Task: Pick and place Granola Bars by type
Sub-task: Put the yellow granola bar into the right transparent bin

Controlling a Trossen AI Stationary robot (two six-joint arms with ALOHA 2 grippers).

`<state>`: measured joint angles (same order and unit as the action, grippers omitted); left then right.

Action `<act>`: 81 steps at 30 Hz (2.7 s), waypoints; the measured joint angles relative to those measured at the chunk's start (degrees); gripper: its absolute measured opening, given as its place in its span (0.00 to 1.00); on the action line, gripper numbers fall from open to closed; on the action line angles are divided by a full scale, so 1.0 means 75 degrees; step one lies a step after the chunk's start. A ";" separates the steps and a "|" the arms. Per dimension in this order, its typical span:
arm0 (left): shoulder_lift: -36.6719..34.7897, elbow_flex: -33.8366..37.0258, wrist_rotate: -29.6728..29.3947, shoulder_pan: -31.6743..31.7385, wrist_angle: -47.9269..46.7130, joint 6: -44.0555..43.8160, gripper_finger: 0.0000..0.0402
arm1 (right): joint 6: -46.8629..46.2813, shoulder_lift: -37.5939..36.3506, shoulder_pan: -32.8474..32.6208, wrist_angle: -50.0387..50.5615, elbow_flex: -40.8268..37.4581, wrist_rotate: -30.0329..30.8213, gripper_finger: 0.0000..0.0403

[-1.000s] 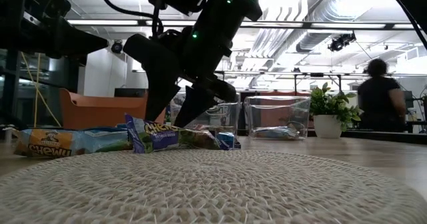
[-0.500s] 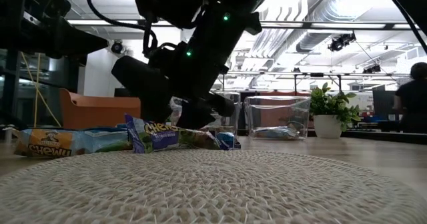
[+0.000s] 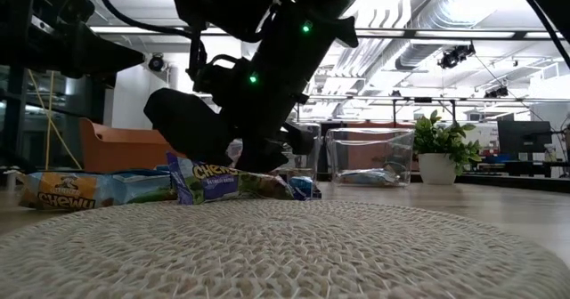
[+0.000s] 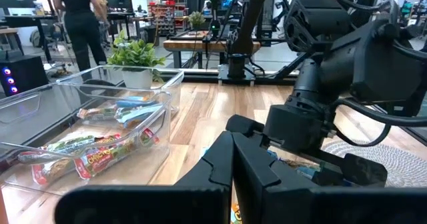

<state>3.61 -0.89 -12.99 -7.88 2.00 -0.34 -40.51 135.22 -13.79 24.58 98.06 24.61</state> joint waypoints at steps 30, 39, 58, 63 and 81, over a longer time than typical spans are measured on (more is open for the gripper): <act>-0.0001 0.0001 -0.0006 0.0000 0.0002 0.0000 0.00 | -0.1083 0.0125 -0.0119 0.0145 -0.0012 0.0002 0.41; 0.0000 0.0001 -0.0006 -0.0002 0.0003 0.0000 0.00 | -0.1801 0.0122 -0.0110 0.0364 -0.0009 0.0064 0.28; 0.0001 0.0001 -0.0009 0.0000 0.0003 -0.0003 0.00 | -0.1439 0.0212 -0.0051 0.2205 0.1241 0.0012 0.17; 0.0000 -0.0001 -0.0009 0.0000 0.0003 -0.0001 0.00 | -0.1364 0.0227 0.0174 0.3213 0.2115 -0.0107 0.16; -0.0001 -0.0001 -0.0009 0.0000 0.0002 0.0000 0.00 | -0.0324 -0.0163 0.0603 0.3554 0.4659 -0.0563 0.16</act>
<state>3.61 -0.90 -13.06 -7.88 2.01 -0.34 -42.94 134.00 -9.27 51.23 133.00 20.39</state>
